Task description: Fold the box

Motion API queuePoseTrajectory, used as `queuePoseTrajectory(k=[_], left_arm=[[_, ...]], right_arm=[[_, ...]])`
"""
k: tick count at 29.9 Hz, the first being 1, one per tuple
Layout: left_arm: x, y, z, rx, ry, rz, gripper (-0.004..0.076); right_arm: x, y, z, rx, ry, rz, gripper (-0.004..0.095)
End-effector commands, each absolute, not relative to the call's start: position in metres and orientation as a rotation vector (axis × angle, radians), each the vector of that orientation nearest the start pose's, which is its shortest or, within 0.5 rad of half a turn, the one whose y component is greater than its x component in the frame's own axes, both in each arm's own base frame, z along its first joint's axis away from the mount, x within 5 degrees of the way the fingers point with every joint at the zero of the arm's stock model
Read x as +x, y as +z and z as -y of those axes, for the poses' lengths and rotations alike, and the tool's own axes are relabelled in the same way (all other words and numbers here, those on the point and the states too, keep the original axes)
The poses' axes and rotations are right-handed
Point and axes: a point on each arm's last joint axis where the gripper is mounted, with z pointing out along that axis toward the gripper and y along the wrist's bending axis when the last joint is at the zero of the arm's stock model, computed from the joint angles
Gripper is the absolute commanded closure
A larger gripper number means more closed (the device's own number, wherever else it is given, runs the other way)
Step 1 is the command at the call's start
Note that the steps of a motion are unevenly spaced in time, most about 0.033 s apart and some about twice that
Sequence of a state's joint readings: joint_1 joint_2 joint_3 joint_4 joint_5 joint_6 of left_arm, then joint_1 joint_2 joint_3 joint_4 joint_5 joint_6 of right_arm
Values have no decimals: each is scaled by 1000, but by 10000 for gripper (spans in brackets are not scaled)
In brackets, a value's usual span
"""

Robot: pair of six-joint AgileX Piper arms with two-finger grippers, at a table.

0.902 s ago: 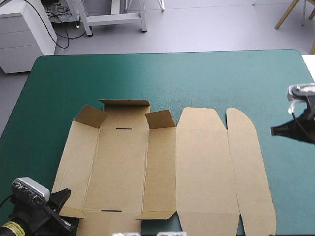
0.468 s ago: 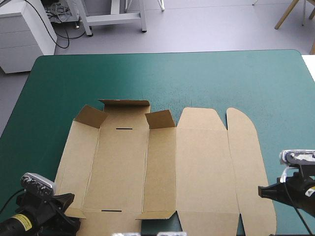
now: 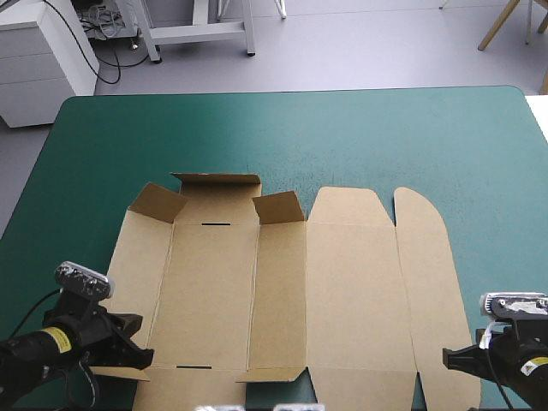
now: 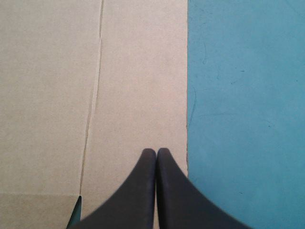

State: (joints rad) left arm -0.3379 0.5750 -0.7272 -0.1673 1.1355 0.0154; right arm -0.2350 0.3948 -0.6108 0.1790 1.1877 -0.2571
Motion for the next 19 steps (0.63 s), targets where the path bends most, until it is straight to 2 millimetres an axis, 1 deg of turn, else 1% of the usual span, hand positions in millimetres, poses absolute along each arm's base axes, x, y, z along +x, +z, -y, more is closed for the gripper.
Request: queuePoseTrajectory(k=[1,4,7,10,13,15,17,19], left_arm=[[84,343,52,383,-491,-2410,734],[94,353,60,381,-549,-2435,734],[107,358,65,385,-539,-2464,734],[122,362,69,429,-515,-2456,734],[142,365,72,443,-446,-2466,734],[160,370,71,422,-361,-2444,734],[178,378,68,375,-301,-2390,733],[197,388,58,286,-266,-2361,732]], right_arm=[[53,298,-3,-4,6,-2363,927],[55,300,-3,0,5,-2340,927],[55,300,-3,-1,1,-2330,927],[55,300,-3,-3,0,-2330,927],[55,300,-3,-3,0,-2330,927],[55,300,-3,-3,0,-2330,927],[55,300,-3,-3,0,-2330,927],[55,300,-3,-3,0,-2330,927]])
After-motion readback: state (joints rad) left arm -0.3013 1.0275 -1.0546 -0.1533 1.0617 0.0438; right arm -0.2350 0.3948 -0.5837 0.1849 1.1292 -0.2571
